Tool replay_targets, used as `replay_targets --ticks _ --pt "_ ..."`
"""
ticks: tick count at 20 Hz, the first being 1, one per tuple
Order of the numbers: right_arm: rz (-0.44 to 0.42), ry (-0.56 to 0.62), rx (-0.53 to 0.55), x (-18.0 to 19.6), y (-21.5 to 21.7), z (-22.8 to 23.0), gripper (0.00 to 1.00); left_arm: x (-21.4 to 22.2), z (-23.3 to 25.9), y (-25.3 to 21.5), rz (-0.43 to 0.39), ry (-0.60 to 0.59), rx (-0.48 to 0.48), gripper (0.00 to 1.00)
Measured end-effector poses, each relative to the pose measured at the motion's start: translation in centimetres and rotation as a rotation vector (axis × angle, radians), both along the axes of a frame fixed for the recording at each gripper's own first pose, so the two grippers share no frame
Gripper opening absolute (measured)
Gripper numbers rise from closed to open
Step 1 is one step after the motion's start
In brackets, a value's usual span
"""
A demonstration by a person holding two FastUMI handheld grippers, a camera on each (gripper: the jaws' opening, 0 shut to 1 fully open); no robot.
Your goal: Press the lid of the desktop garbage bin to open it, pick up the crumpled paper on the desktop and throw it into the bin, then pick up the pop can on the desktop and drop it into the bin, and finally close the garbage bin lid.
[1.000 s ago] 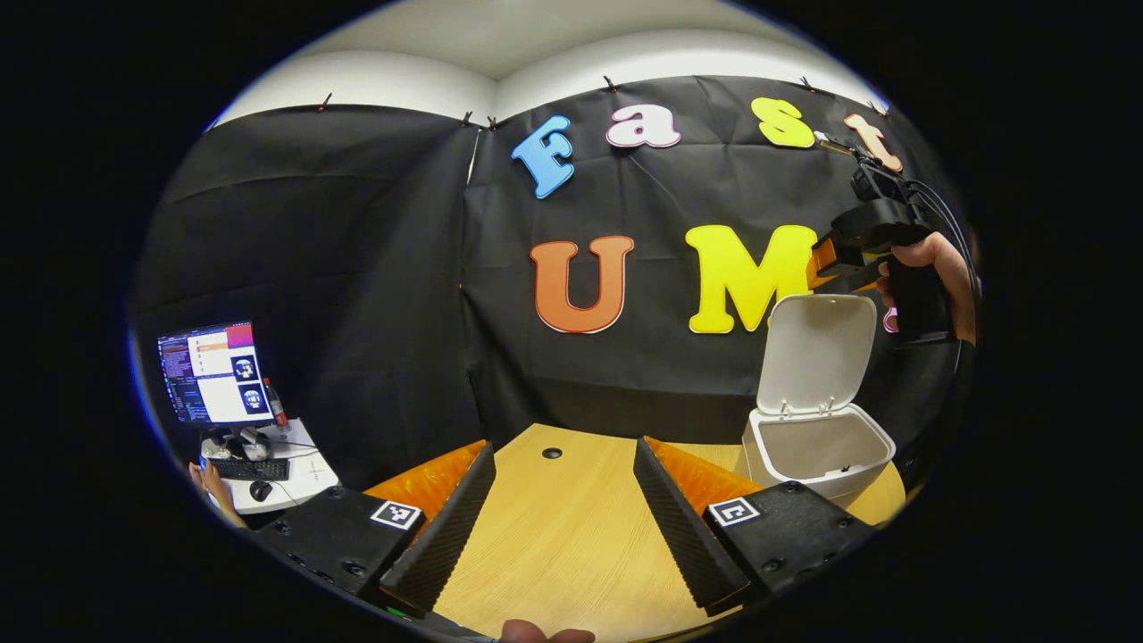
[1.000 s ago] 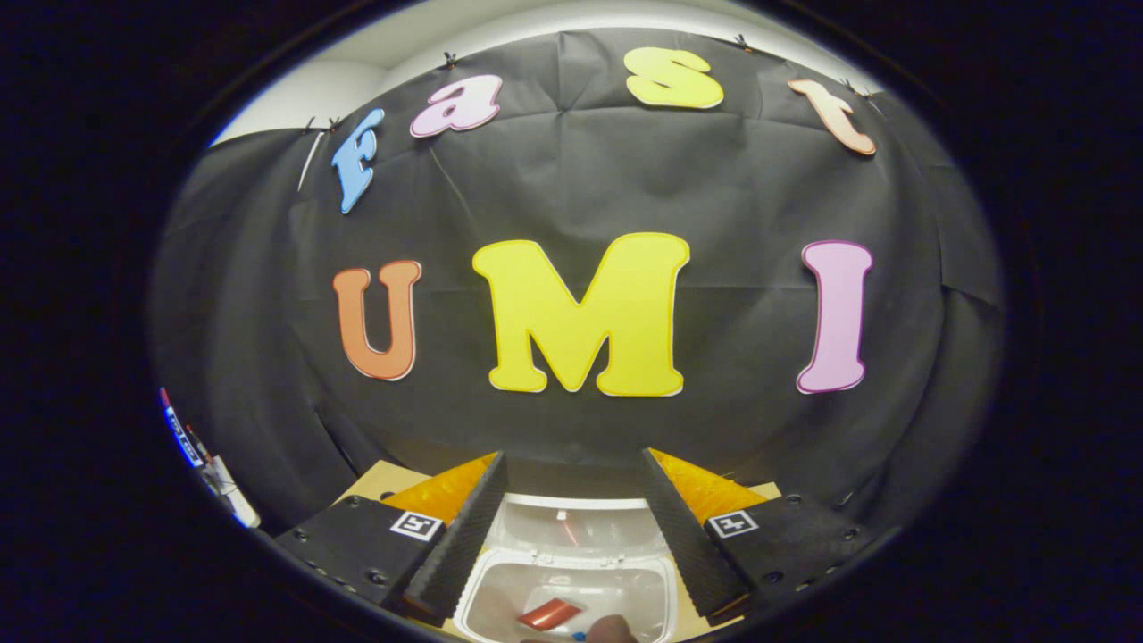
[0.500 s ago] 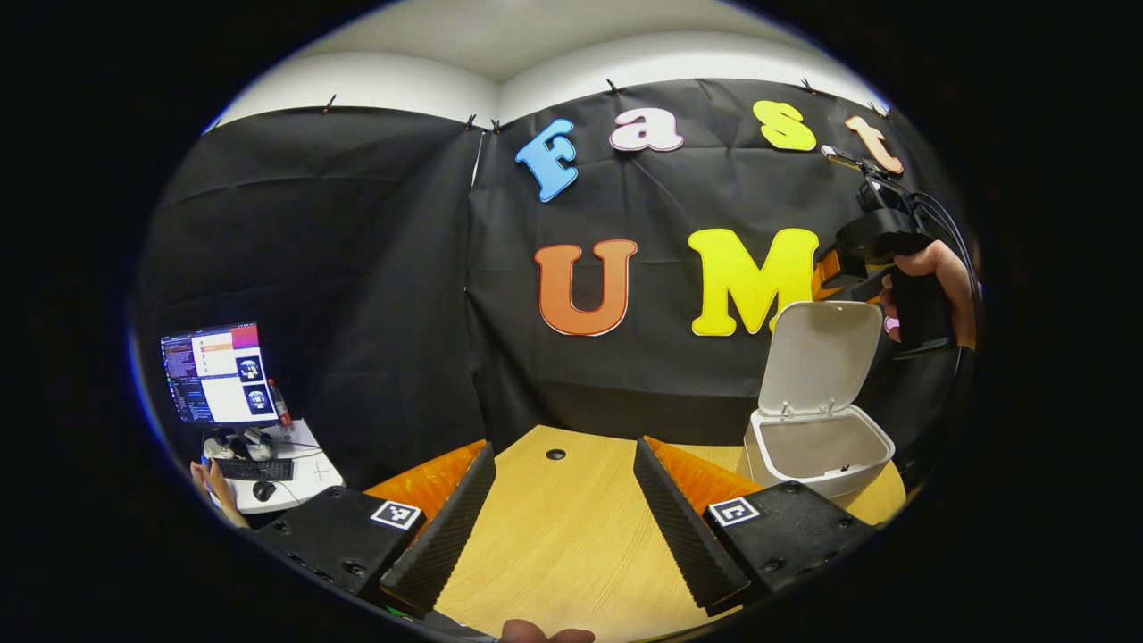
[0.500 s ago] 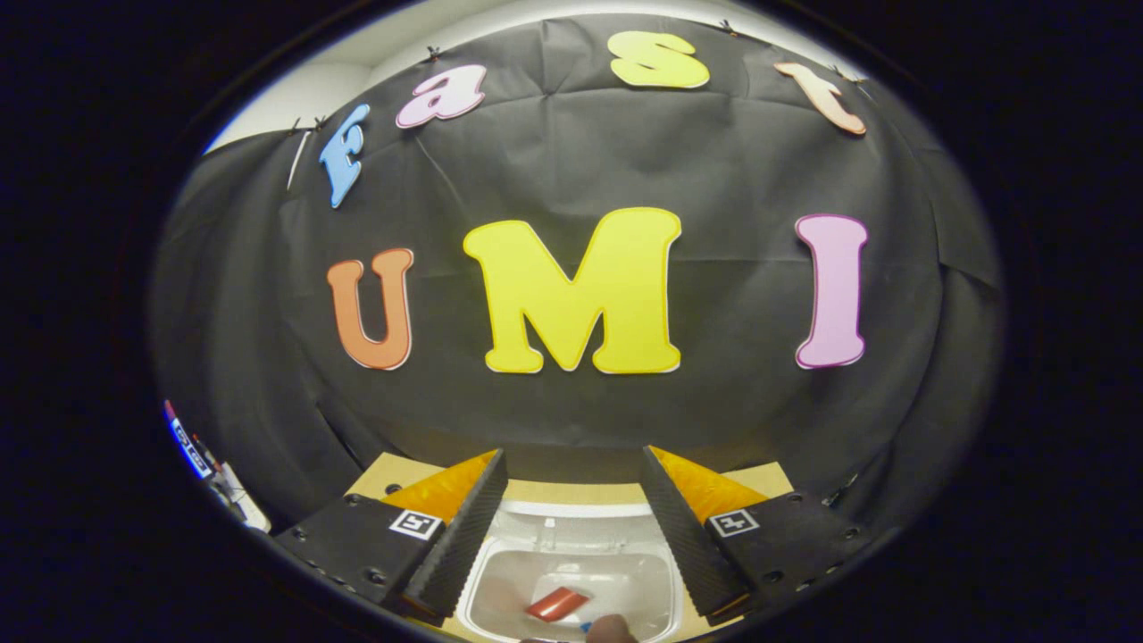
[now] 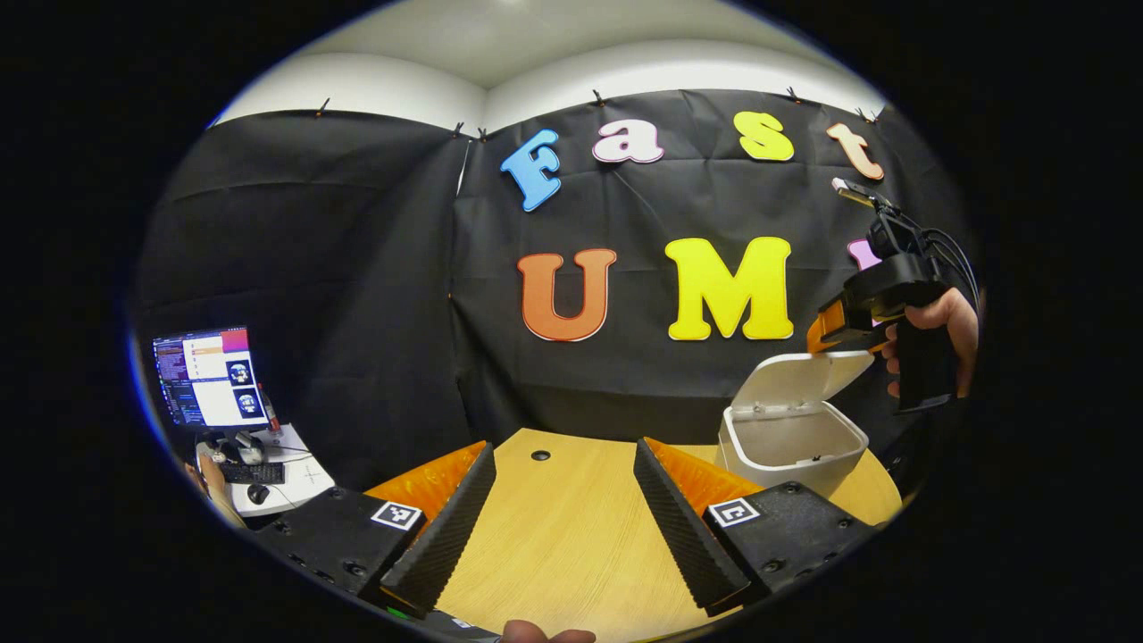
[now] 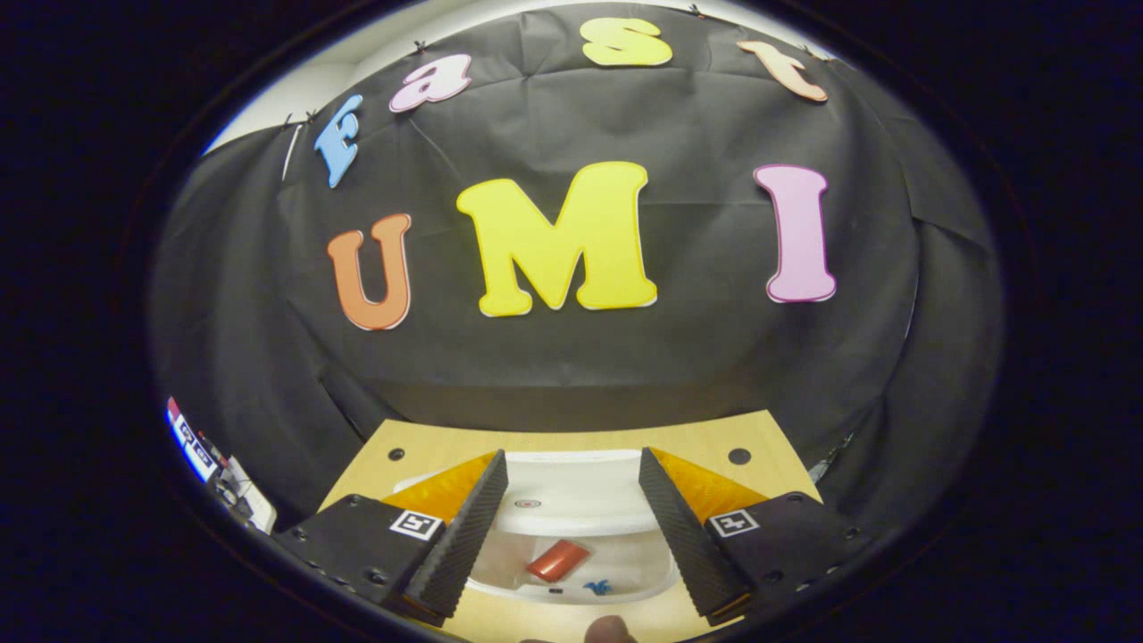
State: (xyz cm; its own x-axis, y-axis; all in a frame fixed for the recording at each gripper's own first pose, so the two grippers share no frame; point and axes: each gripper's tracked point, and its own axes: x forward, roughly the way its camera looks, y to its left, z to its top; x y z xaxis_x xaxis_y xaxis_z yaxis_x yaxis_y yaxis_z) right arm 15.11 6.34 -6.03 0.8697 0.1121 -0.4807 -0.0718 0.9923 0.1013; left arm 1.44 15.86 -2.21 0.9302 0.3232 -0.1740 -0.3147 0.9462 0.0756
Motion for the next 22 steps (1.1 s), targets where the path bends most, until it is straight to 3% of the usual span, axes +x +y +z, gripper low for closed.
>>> replay_targets --ticks 8,18,22 --pt "0.024 0.079 -0.048 -3.8 -0.3 -5.5 0.93 -1.3 -0.1 -1.0 -0.034 0.008 0.010 1.00" --pt "0.052 0.128 -0.106 -5.0 -0.2 -9.3 0.92 -1.4 -0.4 -1.3 -0.050 0.020 0.012 1.00" --pt "0.048 0.108 -0.101 -5.5 -0.2 -9.9 0.96 -1.4 -0.8 -1.4 -0.055 0.028 0.003 1.00"
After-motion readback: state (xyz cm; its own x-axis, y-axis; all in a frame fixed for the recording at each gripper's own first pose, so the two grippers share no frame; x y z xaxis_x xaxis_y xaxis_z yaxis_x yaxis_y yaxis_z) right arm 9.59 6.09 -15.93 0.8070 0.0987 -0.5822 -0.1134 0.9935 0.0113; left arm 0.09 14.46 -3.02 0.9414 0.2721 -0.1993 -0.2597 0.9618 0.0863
